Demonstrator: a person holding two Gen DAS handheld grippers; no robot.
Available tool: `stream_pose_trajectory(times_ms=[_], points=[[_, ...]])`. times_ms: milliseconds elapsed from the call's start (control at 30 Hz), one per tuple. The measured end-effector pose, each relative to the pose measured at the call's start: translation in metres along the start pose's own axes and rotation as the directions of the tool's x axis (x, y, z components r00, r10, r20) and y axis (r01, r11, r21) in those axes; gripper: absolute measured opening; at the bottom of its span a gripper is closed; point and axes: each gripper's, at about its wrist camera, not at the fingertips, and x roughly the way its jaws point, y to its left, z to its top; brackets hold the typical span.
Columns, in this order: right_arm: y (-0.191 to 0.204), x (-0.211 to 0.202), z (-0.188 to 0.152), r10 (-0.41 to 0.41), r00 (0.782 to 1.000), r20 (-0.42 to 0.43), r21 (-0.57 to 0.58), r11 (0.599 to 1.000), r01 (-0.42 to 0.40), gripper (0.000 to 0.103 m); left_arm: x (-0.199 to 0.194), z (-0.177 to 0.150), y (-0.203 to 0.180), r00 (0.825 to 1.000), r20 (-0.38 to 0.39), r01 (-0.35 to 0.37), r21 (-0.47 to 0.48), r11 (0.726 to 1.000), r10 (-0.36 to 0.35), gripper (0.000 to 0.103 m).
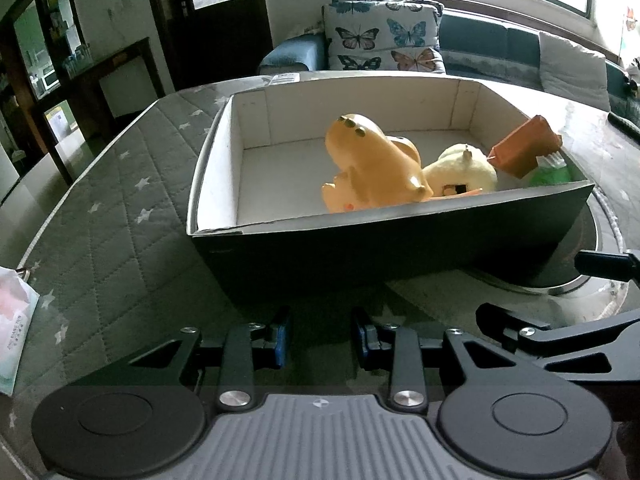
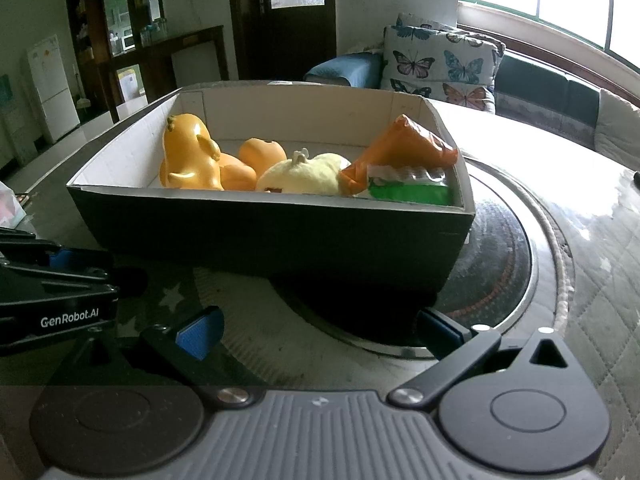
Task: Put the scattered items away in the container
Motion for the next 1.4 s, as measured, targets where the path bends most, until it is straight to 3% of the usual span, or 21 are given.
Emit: stream_pose_trajectory(times_ms=[400, 1400], points=[[0.003, 0.001, 0.001, 0.006, 1.0, 0.001, -0.003, 1.0, -0.006, 0.103, 0.003, 0.001, -0.005, 0.999, -0.018, -0.029, 0.036, 0.999, 0.03, 0.034], [0.0, 0.005, 0.007, 0.008, 1.0, -0.008, -0.003, 1.0, -0.008, 0.103, 0.002, 0.005, -0.01, 0.999, -0.022, -0.025, 0.05, 0.998, 0.026, 0.034]])
